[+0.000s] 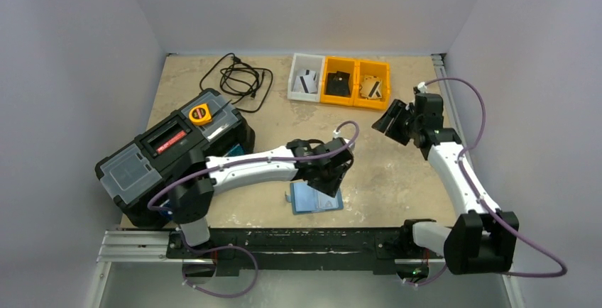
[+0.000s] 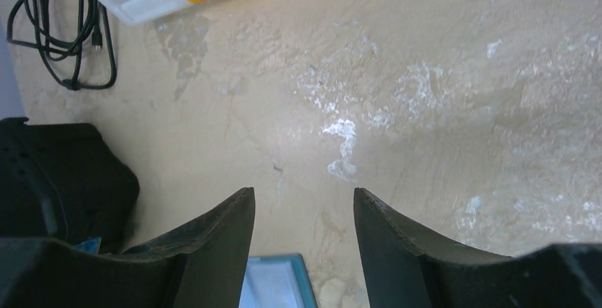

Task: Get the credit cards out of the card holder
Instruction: Remove the credit card from the card holder.

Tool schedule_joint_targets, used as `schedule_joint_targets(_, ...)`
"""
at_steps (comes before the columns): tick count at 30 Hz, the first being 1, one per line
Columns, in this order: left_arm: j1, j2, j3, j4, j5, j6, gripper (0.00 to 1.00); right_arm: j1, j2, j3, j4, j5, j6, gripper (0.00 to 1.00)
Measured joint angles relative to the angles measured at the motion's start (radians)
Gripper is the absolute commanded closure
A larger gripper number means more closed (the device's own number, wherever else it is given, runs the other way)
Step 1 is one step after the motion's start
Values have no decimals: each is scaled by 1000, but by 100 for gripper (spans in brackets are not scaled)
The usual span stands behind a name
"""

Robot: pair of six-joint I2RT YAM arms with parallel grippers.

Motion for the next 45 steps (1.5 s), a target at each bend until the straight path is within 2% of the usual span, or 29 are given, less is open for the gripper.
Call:
schedule_joint_targets(4, -30, 124, 60, 0, -19, 8, 60, 0, -96, -81, -3, -14, 0, 47)
schedule_joint_targets(9, -44, 225, 84, -2, -45, 8, 60, 0, -137, -156, -8, -19, 2, 47)
schedule_joint_targets(17, -58, 283, 92, -8, -109, 6, 61, 0, -140, -201, -3, -42, 2, 48)
schedule_joint_targets(21, -72, 307, 117, -27, -147, 2, 67, 0, -139, -220, 3, -49, 2, 48)
schedule_joint_targets(26, -84, 335, 158, -73, -189, -10, 81, 0, -139, -235, 6, -63, 2, 48)
schedule_joint_targets(28, -87, 340, 166, -81, -200, -20, 91, 0, -140, -242, 11, -64, 2, 48)
schedule_joint_targets(31, -88, 340, 166, -84, -211, -29, 100, 0, -140, -255, 13, -65, 2, 48)
schedule_joint_targets(39, -86, 295, 103, -48, -217, -30, 100, 37, -146, -310, 44, -90, 16, 51)
schedule_joint_targets(45, -62, 157, -57, 40, -192, -47, 100, 176, -146, -359, 83, -95, 66, 57)
